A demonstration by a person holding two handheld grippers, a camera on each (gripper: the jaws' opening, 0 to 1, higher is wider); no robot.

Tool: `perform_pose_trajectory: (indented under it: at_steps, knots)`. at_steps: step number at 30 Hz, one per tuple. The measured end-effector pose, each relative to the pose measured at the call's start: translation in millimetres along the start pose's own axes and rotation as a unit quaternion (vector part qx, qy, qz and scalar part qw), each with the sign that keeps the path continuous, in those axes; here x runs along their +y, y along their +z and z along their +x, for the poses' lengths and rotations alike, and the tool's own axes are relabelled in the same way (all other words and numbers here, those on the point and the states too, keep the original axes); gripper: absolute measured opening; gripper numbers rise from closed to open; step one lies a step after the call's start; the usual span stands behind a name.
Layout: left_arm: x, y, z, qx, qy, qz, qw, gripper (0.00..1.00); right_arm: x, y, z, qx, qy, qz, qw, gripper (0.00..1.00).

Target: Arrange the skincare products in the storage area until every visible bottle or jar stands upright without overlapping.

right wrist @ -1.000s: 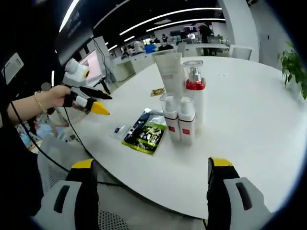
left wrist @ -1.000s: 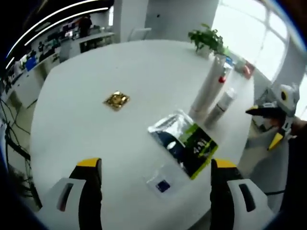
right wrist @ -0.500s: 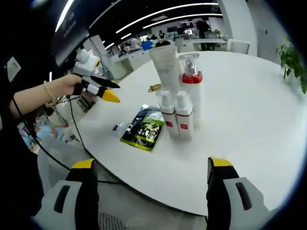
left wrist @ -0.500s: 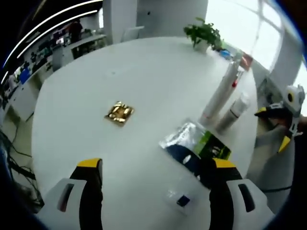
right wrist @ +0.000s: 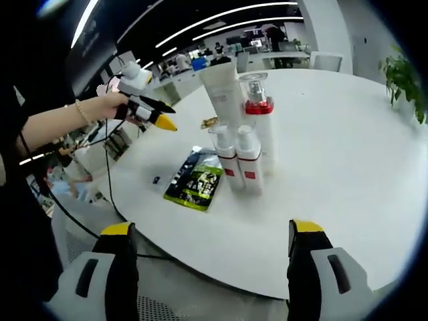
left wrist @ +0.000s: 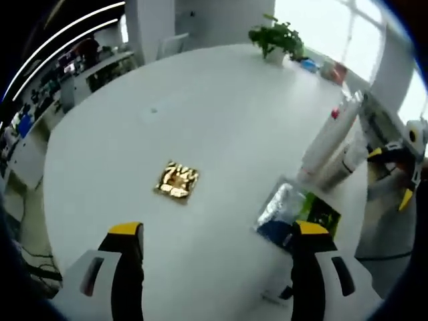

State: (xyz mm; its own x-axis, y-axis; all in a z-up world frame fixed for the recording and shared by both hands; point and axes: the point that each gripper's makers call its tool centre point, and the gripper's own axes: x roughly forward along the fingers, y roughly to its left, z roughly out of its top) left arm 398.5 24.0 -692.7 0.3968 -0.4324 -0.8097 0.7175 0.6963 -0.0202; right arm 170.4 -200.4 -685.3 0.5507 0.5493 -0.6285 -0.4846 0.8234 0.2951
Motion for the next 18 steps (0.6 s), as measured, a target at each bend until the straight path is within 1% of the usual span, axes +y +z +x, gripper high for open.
perform_pose_trajectory:
  at_steps: [4,6,8,12,13,16,18]
  knots:
    - [10.9,5.9,12.6,0.005,0.000,0.012,0.9999,0.84,-0.3,-1.1,0.4,0.003,0.001,0.003,1.0000,0.93]
    - [10.2,7.4,14.8,0.015,-0.004,0.024,0.9996,0.84,0.2,-1.8,0.4,0.004,0.002,0.006,1.0000,0.93]
    - [16.6,12.4,24.0,0.021,-0.008,0.033,0.9992,0.84,0.2,-1.9,0.5,0.004,0.003,0.007,1.0000,0.93]
    - [20.7,12.7,34.9,0.037,-0.015,0.054,0.9978,0.83,-0.1,-2.5,0.4,0.005,0.001,0.008,1.0000,0.93]
    - [23.9,11.2,40.7,0.046,-0.015,0.064,0.9968,0.82,-0.7,-2.5,0.3,0.005,0.000,0.009,0.9999,0.93]
    - [31.0,11.8,50.4,0.061,-0.016,0.075,0.9952,0.81,-2.4,-3.2,0.1,0.006,-0.002,0.014,0.9999,0.93]
    - [37.1,15.6,56.7,0.060,-0.017,0.074,0.9953,0.80,-3.5,-4.4,-0.1,0.007,-0.002,0.016,0.9998,0.93]
